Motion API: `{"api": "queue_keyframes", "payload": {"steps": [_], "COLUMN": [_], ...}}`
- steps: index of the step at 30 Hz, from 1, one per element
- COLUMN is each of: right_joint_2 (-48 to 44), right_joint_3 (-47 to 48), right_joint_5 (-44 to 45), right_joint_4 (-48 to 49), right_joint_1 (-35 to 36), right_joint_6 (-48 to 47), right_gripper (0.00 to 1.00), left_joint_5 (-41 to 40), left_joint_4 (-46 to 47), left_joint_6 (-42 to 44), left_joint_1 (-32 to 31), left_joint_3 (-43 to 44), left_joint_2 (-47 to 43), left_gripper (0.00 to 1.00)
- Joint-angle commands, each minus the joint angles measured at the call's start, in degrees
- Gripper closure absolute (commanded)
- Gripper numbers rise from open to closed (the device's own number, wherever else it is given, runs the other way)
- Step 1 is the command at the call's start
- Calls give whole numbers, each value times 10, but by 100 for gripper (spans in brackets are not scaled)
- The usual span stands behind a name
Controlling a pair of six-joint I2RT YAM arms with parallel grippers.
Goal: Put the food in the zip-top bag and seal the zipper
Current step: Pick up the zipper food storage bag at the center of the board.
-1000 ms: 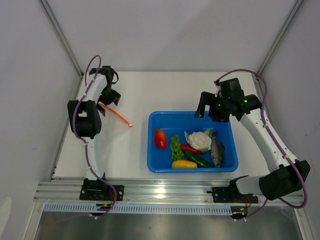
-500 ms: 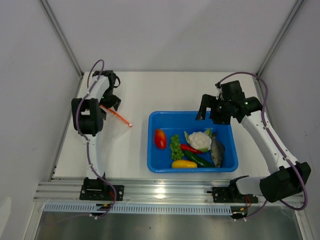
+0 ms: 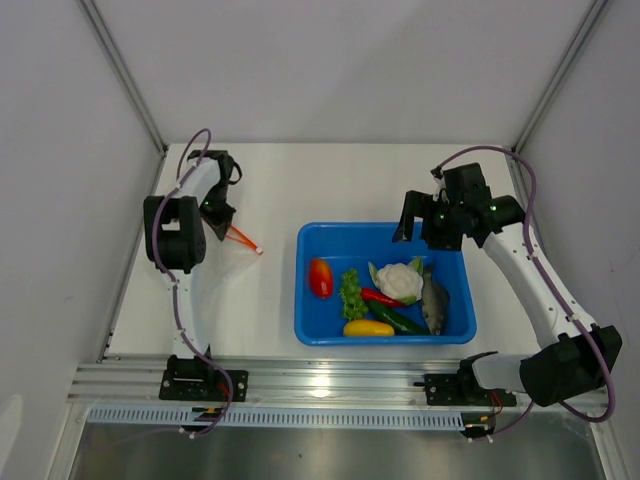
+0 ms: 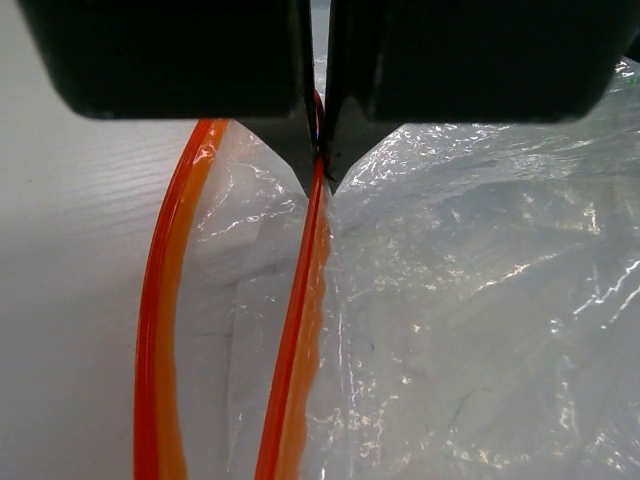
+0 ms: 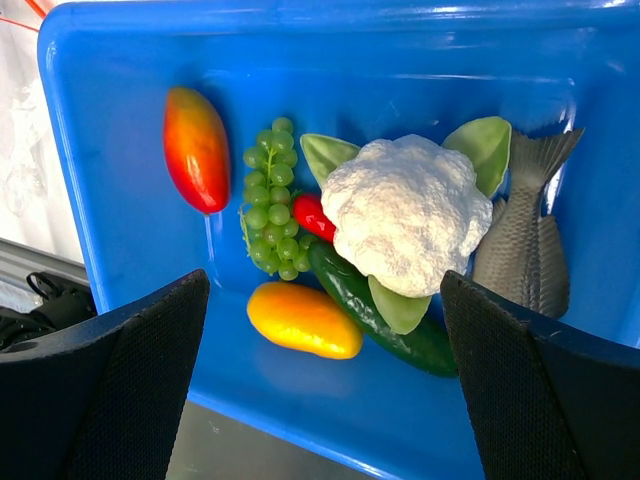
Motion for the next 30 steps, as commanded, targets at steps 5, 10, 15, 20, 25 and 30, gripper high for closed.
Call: {"api": "queue_keyframes", "payload": {"steps": [5, 10, 15, 20, 25, 30], "right_joint_2": [-9, -7, -2, 6, 18, 27], "right_joint_3": [4, 14, 14, 11, 2, -10], "right_joint_5": [-7, 23, 19, 6, -2, 0], "right_joint_4": [15, 9, 11, 17, 16, 15], "right_joint_1": [-5, -5, 0, 5, 18, 39], "right_joint_6": [-16, 1, 3, 3, 3, 6], "right_gripper": [1, 1, 1, 1, 1, 1], "left_joint_5": [14, 59, 119, 178, 205, 239], "left_joint_4": [11, 60, 95, 127, 138, 137], "left_joint_6": [22, 62, 94, 107, 115, 135], "left_joint_1": [-4, -23, -63, -91, -97, -102], "left_joint_3": [-17, -71, -136, -230, -296, -349], "left_joint_2": [-90, -164, -232, -309, -383, -466], "left_gripper": [99, 99, 99, 99, 100, 99]}}
